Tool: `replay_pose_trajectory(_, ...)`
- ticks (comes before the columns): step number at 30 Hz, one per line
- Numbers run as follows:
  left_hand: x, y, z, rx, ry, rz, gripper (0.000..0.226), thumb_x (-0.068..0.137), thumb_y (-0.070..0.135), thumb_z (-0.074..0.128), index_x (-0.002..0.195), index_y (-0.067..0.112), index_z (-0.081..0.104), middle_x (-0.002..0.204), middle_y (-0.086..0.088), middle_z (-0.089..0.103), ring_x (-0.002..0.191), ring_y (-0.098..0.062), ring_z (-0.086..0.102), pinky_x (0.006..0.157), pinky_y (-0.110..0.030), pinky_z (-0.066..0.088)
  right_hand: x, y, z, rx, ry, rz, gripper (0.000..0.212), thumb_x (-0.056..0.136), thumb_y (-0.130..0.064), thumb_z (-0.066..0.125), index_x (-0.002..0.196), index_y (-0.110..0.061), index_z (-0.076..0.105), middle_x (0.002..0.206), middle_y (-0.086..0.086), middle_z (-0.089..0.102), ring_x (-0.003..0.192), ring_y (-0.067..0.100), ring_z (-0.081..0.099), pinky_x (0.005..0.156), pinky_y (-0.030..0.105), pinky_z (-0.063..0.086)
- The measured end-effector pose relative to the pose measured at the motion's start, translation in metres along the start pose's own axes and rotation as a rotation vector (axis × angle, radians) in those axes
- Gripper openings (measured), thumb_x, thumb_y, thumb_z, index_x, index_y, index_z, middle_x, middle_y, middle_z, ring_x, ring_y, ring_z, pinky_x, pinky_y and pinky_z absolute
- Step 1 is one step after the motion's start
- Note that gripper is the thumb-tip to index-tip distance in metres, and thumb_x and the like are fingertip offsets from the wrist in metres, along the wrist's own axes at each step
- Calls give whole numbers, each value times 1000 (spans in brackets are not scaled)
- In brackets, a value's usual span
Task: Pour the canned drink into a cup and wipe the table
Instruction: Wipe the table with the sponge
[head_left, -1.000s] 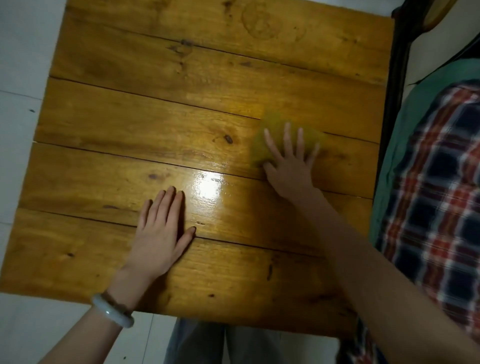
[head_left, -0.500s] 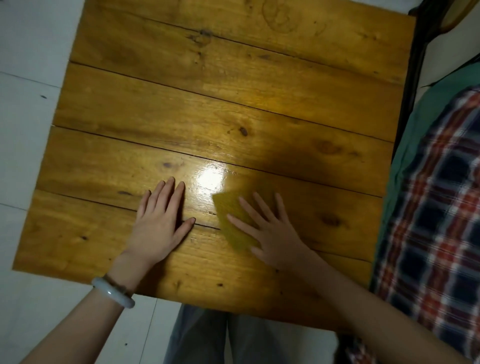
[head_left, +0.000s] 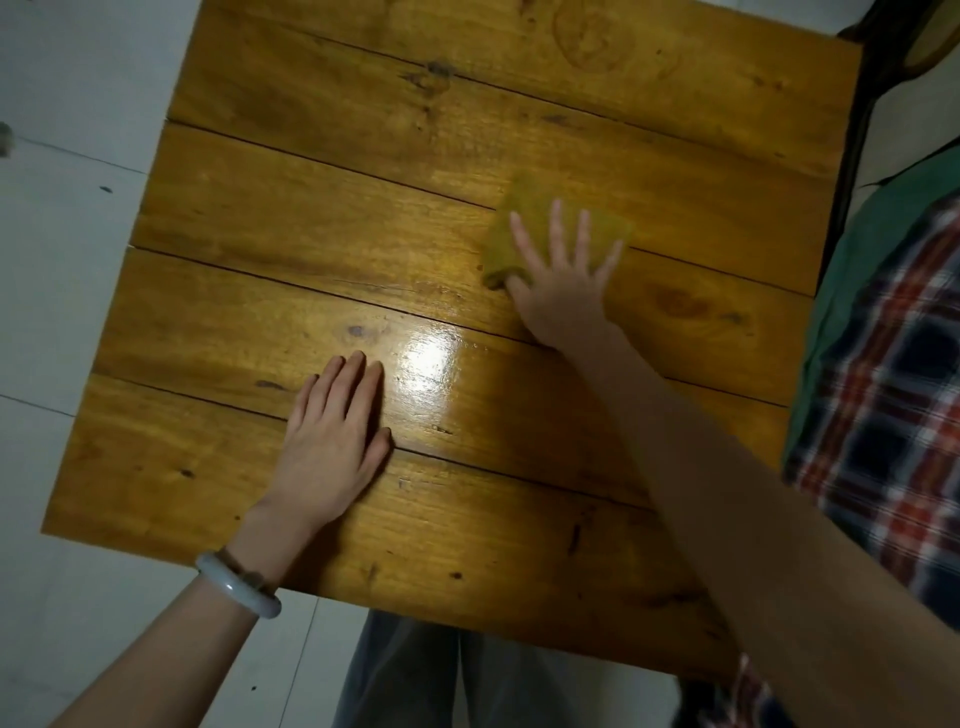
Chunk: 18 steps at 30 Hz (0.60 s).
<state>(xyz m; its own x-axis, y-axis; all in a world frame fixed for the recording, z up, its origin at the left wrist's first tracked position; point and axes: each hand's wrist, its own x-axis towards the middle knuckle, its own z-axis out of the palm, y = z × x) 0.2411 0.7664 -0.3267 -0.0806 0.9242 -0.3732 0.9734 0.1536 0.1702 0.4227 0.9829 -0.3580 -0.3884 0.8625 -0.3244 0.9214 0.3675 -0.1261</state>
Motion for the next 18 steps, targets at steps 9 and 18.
replay_pose_trajectory(9, -13, -34, -9, -45, 56, -151, 69, 88, 40, 29, 146, 5, 19, 151, -17, 25, 140, -32, 19, 114, -47, 14, -76, -94, 42, -120, -85, -664, 70, 88, -58, 39, 148, -36, 11, 158, 8, 1, 144, 35, -5, 106, 66, -11)
replay_pose_trajectory(18, -18, -45, 4, -69, 9, -158, 70, 89, 44, 26, 148, 8, 14, 156, -14, 15, 142, -30, 12, 115, -42, 6, -88, 12, 30, -160, -75, -531, 75, 72, -46, 34, 145, -38, 18, 155, 6, 19, 143, 32, 10, 109, 61, 1)
